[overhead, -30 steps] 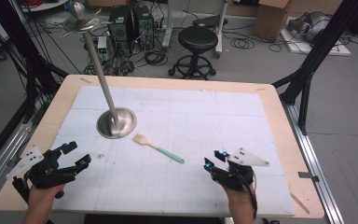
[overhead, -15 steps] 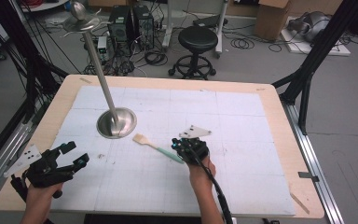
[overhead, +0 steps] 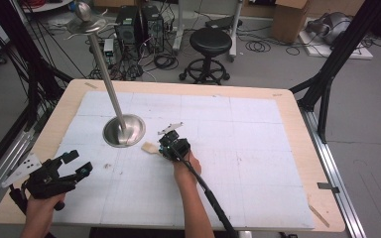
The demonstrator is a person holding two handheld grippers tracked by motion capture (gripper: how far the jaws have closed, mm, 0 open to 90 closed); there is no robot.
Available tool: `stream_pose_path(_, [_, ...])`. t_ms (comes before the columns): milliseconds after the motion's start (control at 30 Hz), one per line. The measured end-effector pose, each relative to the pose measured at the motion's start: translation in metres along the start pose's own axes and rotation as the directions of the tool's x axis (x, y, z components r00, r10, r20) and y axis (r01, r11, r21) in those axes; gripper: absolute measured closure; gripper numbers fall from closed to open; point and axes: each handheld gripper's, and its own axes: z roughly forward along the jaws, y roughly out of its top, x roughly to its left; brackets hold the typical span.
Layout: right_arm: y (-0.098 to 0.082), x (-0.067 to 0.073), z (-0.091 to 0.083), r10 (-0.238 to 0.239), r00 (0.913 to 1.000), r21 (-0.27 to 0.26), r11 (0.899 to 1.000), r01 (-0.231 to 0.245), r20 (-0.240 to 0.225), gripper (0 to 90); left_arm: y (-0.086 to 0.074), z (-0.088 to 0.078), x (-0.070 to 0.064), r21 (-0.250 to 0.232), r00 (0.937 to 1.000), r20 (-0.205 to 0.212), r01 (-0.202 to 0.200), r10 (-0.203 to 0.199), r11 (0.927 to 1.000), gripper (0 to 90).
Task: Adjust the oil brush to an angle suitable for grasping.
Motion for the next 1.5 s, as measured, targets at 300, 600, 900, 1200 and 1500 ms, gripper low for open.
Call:
stream_pose_path(300, [0.004, 0.006, 0.006, -0.036, 0.9954, 0.026, 0.999, 0.038, -0.089, 89.8, 0.0, 0.0, 0.0, 0.0, 1.0, 0.002, 0.004, -0.004, 1.0, 20.5])
stream_pose_path(600, [0.004, 0.028, 0.005, -0.14, 0.9519, 0.046, 0.986, 0.158, -0.272, 89.7, 0.0, 0.0, 0.0, -0.004, 0.9999, 0.001, 0.014, -0.014, 0.9999, 20.6])
stream_pose_path(900, [-0.005, 0.046, -0.004, -0.196, 0.888, 0.026, 0.973, 0.228, -0.416, 89.6, 0.0, 0.0, 0.0, -0.003, 0.9999, -0.005, 0.014, -0.014, 0.9999, 20.8])
stream_pose_path(1200, [-0.056, 0.003, -0.072, -0.092, 0.9527, -0.12, 0.991, 0.059, -0.29, 89.5, -0.001, 0.005, -0.003, 0.017, 0.9999, 0.01, 0.005, -0.005, 0.9998, 21.7])
stream_pose_path(1500, [-0.094, -0.007, -0.079, -0.034, 0.9746, -0.039, 0.999, 0.025, -0.221, 89.5, -0.003, 0.008, -0.007, 0.039, 0.9998, 0.018, -0.009, 0.009, 0.9992, 21.8])
